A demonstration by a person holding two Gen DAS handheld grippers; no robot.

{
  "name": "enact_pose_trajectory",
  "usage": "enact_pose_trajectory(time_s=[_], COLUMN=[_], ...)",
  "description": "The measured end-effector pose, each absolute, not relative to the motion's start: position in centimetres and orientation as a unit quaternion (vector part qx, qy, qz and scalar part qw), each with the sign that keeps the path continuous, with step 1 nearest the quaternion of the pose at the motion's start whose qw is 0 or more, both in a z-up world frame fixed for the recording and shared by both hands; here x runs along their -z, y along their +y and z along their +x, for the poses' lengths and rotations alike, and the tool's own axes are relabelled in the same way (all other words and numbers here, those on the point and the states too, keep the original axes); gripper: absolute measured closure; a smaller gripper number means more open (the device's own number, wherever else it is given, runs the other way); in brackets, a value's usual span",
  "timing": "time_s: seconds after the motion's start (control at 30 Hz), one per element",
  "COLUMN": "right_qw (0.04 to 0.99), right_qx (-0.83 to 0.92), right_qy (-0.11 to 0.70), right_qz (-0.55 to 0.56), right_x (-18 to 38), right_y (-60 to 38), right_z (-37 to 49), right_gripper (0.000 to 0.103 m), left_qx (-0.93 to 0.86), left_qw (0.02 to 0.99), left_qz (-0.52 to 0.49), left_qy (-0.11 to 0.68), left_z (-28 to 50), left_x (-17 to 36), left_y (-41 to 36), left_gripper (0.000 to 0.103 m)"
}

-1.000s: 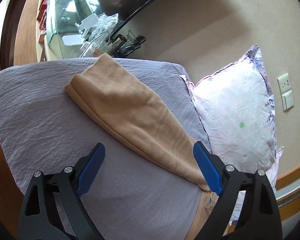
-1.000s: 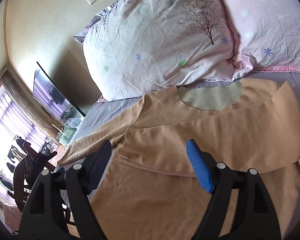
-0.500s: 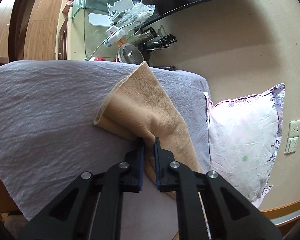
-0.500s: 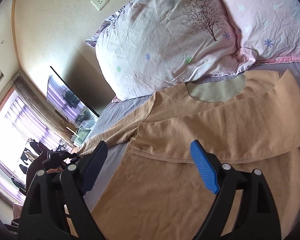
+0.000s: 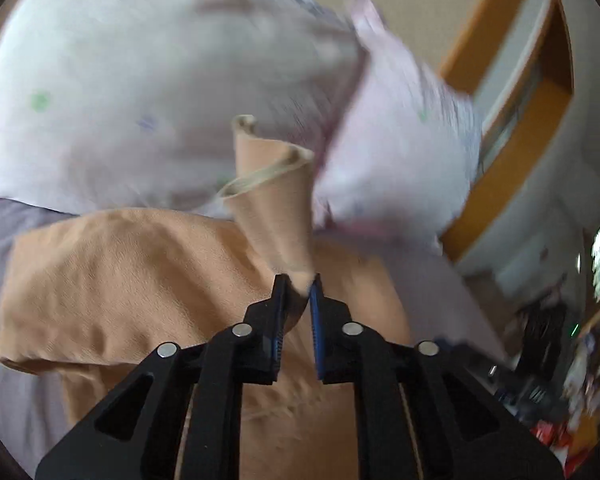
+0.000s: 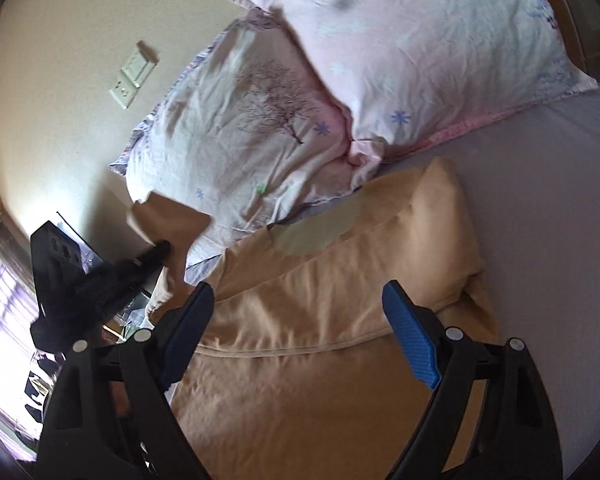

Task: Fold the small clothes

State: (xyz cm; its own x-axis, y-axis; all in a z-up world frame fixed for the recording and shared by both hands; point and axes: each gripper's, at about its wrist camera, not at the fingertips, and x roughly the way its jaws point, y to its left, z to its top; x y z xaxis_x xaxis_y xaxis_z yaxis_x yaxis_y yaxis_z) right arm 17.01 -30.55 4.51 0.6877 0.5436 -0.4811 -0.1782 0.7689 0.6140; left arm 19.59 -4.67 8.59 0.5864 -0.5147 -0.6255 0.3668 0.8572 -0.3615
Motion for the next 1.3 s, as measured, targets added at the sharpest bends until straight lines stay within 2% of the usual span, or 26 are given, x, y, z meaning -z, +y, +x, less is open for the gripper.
enact_pose_trajectory(time_s=[0.03,0.1,0.2,0.23,0.27,0.33,0.4,0.47,0.63,0.67,0.7,0.8,0.87,1.0,1.07,1.13,1.2,1.23,1.3], right_qw=[0.869,0.848,0.843,0.846,0.848,0.847,0.846,0.844,0.833,0.841,0.841,0.842,0.876,0.923,0.922,0.903,0.896,0.903,0.915], right_qx=[-0.203,-0.2,-0.188,-0.186,-0.186,-0.195,-0.196,-0.192,-0.161,-0.159,-0.168,-0.203,-0.177,-0.086,-0.032,-0.023,-0.023,-0.023,-0.043], right_qy=[0.355,0.388,0.402,0.4,0.4,0.407,0.422,0.442,0.494,0.484,0.485,0.48,0.436,0.354,0.368,0.417,0.429,0.409,0.369], right_qz=[0.28,0.3,0.303,0.299,0.293,0.281,0.261,0.237,0.191,0.18,0.169,0.142,0.103,0.125,0.117,0.099,0.11,0.126,0.156], right_x=[-3.8,-2.7,-2.5,-2.7,-3.0,-3.3,-3.2,-2.7,0.8,0.6,0.6,0.1,-2.0,-5.6,-4.7,-2.4,-1.7,-2.4,-3.7], right_y=[-31.1,-31.9,-33.1,-33.3,-33.3,-32.6,-31.1,-29.2,-26.6,-26.3,-25.9,-24.3,-24.2,-28.4,-29.9,-30.1,-30.8,-31.3,-32.1], right_z=[17.6,18.6,19.4,19.7,20.0,21.1,22.4,24.1,27.0,26.6,26.4,25.5,24.6,24.2,24.8,25.9,25.7,25.0,23.5], right_gripper=[0.017,0.018,0.023,0.026,0.034,0.046,0.06,0.066,0.069,0.075,0.099,0.1,0.1,0.1,0.1,0.099,0.094,0.091,0.071], left_qx=[0.264,0.274,0.281,0.287,0.295,0.298,0.253,0.185,0.094,0.09,0.091,0.098,0.098,0.111,0.117,0.119,0.116,0.121,0.134], left_qw=[0.864,0.835,0.836,0.838,0.842,0.861,0.89,0.916,0.914,0.908,0.902,0.891,0.89,0.882,0.876,0.874,0.878,0.88,0.886], left_qz=[-0.047,0.042,0.136,0.145,0.143,0.123,0.109,0.086,-0.025,-0.043,-0.059,-0.075,-0.062,-0.05,-0.036,-0.014,0.006,0.0,-0.028], left_qy=[0.426,0.475,0.451,0.441,0.428,0.393,0.362,0.347,0.393,0.407,0.418,0.437,0.441,0.454,0.466,0.47,0.464,0.459,0.443], left_z=[19.9,19.0,15.3,14.2,13.3,12.9,13.8,15.9,22.0,22.7,23.3,23.3,23.0,22.4,22.2,21.8,21.1,20.8,20.2], left_x=[-6.3,-2.8,-1.7,-2.2,-3.1,-5.5,-7.4,-8.7,-8.1,-7.5,-7.0,-5.5,-5.1,-4.0,-3.2,-2.8,-2.9,-3.2,-4.4], left_y=[-8.5,-13.8,-16.0,-15.6,-14.7,-11.6,-7.6,-3.3,5.7,6.7,7.6,8.4,8.1,7.2,6.3,5.3,4.8,5.0,5.7], left_gripper=[0.072,0.071,0.068,0.051,0.033,0.02,0.018,0.016,0.016,0.016,0.016,0.016,0.016,0.016,0.016,0.016,0.016,0.016,0.016])
